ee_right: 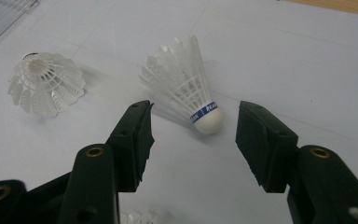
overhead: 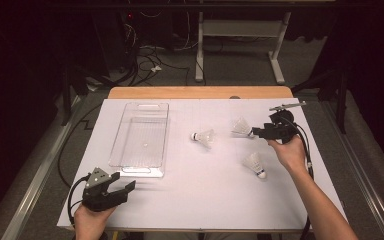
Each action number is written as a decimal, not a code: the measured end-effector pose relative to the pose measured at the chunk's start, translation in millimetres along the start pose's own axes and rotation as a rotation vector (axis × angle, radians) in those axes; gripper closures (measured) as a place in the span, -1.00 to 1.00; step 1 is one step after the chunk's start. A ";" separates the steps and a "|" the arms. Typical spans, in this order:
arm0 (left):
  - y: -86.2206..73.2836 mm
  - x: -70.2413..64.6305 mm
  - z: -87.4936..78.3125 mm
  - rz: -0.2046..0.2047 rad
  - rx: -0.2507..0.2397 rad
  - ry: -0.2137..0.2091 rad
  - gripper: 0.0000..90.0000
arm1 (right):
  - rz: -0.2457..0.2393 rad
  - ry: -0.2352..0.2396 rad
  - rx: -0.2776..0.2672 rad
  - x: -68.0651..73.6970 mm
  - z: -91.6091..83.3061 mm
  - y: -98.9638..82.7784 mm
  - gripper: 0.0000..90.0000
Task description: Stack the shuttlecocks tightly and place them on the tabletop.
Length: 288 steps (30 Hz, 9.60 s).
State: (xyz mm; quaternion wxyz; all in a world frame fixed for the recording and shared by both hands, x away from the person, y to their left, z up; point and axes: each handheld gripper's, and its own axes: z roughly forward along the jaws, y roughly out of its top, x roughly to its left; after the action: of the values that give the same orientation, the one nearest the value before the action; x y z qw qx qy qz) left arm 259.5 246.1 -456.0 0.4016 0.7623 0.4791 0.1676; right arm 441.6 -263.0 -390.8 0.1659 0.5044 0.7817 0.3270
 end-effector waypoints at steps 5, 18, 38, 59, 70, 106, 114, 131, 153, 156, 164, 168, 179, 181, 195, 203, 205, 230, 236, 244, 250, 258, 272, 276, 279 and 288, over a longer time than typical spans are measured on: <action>-0.2 0.2 -0.5 -0.002 -0.002 -0.002 -0.23 | 0.003 -0.010 0.015 1.7 6.6 7.0 0.02; 0.2 0.7 0.0 -0.008 -0.001 -0.010 -0.23 | 0.015 -0.019 0.037 6.4 21.4 24.7 0.02; -0.2 1.6 -1.6 -0.011 -0.012 -0.011 -0.23 | 0.031 -0.041 0.098 15.3 43.7 51.9 0.00; -0.3 0.7 -1.7 -0.004 -0.011 -0.017 -0.23 | 0.028 -0.121 0.184 24.6 76.4 66.8 -0.02; -0.3 0.8 -1.7 -0.003 -0.010 -0.020 -0.23 | 0.029 -0.162 0.210 23.5 82.1 65.2 0.25; -0.7 1.4 -2.4 -0.001 -0.008 -0.022 -0.23 | -0.053 -0.129 0.169 29.0 51.2 61.4 0.97; -0.7 1.4 -2.5 -0.002 -0.009 -0.019 -0.23 | -0.065 -0.075 0.155 39.0 52.7 58.2 0.97; -0.8 3.7 -1.8 -0.013 -0.011 -0.023 -0.23 | -0.077 0.008 0.130 54.6 62.0 56.6 0.96; -0.4 4.5 -0.5 -0.013 -0.005 -0.026 -0.23 | -0.035 -0.015 0.133 31.8 52.9 46.0 0.86; -0.4 5.0 -0.7 -0.019 -0.008 -0.026 -0.23 | -0.031 -0.020 0.126 28.0 50.2 43.0 0.85; -0.4 5.2 -0.9 -0.024 -0.006 -0.026 -0.23 | -0.030 -0.039 0.124 19.6 46.5 35.0 0.86; -0.4 5.1 -0.9 -0.025 -0.006 -0.025 -0.23 | -0.024 -0.043 0.125 15.7 45.2 32.8 0.86; -0.6 4.7 -0.6 -0.025 -0.008 -0.024 -0.23 | 0.005 -0.046 0.130 3.7 42.9 24.8 0.85; -0.6 4.6 -0.6 -0.025 -0.007 -0.023 -0.23 | 0.012 -0.046 0.127 1.1 42.5 23.0 0.85; -0.2 2.7 0.2 -0.024 -0.005 -0.017 -0.23 | 0.072 -0.042 0.133 -19.1 45.2 7.5 0.80; -0.2 2.7 0.5 -0.023 -0.003 -0.016 -0.23 | 0.106 -0.042 0.139 -28.6 47.1 0.1 0.76; -0.2 2.6 0.5 -0.021 -0.003 -0.015 -0.23 | 0.110 -0.044 0.139 -30.1 47.0 -1.1 0.75; -0.2 3.9 1.3 -0.032 0.001 -0.015 -0.23 | 0.164 -0.064 0.156 -49.3 48.3 -17.9 0.55; -0.1 4.3 1.9 -0.032 0.003 -0.016 -0.23 | 0.169 -0.063 0.150 -50.3 45.7 -19.8 0.52; -0.1 5.0 1.9 -0.033 0.003 -0.017 -0.23 | 0.165 -0.062 0.144 -50.6 41.9 -22.0 0.47; -0.1 5.3 2.1 -0.034 0.003 -0.018 -0.23 | 0.165 -0.061 0.141 -50.6 40.2 -22.8 0.46; -0.1 5.1 1.8 -0.033 0.002 -0.017 -0.23 | 0.162 -0.060 0.137 -48.9 38.6 -23.3 0.45; -0.3 4.0 -0.1 -0.030 -0.004 -0.017 -0.23 | 0.150 -0.073 0.098 -48.1 18.0 -30.3 0.46; -0.6 3.6 -0.5 -0.029 -0.008 -0.018 -0.23 | 0.140 -0.068 0.081 -44.6 10.2 -30.3 0.46; -0.6 3.5 -0.5 -0.029 -0.007 -0.018 -0.23 | 0.127 -0.061 0.069 -41.7 4.8 -31.1 0.46; -0.6 3.2 -0.6 -0.029 -0.008 -0.016 -0.23 | 0.122 -0.038 0.038 -37.6 -11.0 -36.5 0.46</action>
State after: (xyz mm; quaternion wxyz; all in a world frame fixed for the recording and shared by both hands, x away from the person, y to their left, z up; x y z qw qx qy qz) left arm 260.3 249.2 -456.5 0.4111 0.7550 0.4860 0.1575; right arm 426.8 -310.7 -410.2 0.1508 0.5602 0.7524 0.3119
